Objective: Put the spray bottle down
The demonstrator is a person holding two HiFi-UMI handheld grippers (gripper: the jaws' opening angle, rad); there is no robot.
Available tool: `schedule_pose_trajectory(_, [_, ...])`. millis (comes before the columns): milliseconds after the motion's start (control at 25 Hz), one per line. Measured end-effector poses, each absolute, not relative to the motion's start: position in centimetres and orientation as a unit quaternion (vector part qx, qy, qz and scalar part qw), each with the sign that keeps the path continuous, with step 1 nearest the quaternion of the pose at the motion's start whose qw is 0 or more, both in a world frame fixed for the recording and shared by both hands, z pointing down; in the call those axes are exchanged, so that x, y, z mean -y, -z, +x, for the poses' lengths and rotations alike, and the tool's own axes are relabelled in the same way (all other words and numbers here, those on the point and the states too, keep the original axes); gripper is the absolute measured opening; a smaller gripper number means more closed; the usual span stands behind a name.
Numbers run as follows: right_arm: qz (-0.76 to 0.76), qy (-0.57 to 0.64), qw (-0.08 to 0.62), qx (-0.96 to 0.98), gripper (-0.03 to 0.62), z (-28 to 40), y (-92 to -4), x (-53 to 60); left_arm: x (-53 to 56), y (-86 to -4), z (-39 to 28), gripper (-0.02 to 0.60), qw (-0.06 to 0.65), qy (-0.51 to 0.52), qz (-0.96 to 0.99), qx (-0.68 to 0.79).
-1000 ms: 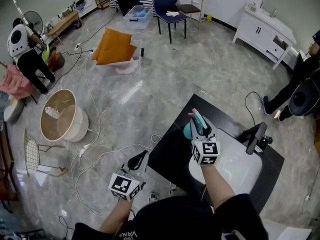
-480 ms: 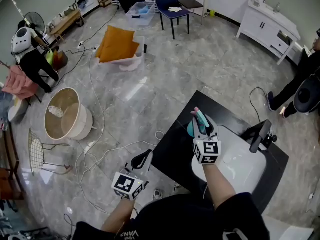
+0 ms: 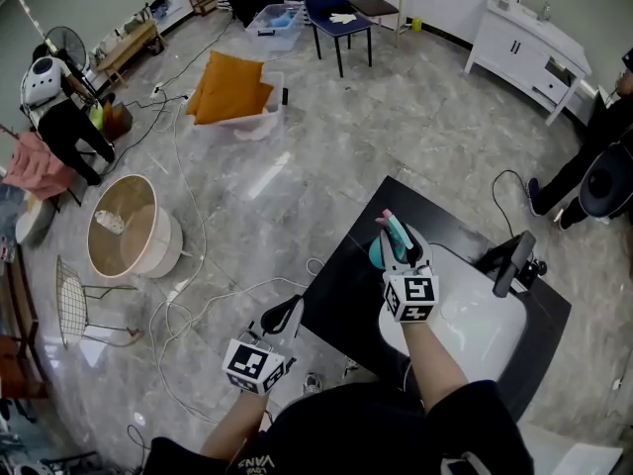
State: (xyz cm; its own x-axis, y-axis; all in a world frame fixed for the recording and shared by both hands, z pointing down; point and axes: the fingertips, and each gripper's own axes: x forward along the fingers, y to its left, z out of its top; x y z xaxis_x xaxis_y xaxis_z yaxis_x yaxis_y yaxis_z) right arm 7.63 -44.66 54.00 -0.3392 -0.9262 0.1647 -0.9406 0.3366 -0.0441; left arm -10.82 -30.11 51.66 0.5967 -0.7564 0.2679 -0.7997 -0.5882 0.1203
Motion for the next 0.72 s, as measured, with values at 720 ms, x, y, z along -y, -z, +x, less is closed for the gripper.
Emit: schedule_pose_trajectory(720, [0.565, -0.074, 0.050, 0.820, 0.197, 7.7, -53.2, 43.5, 29.0, -51.0, -10.5, 0.011, 0.110, -0.090, 0.892, 0.429])
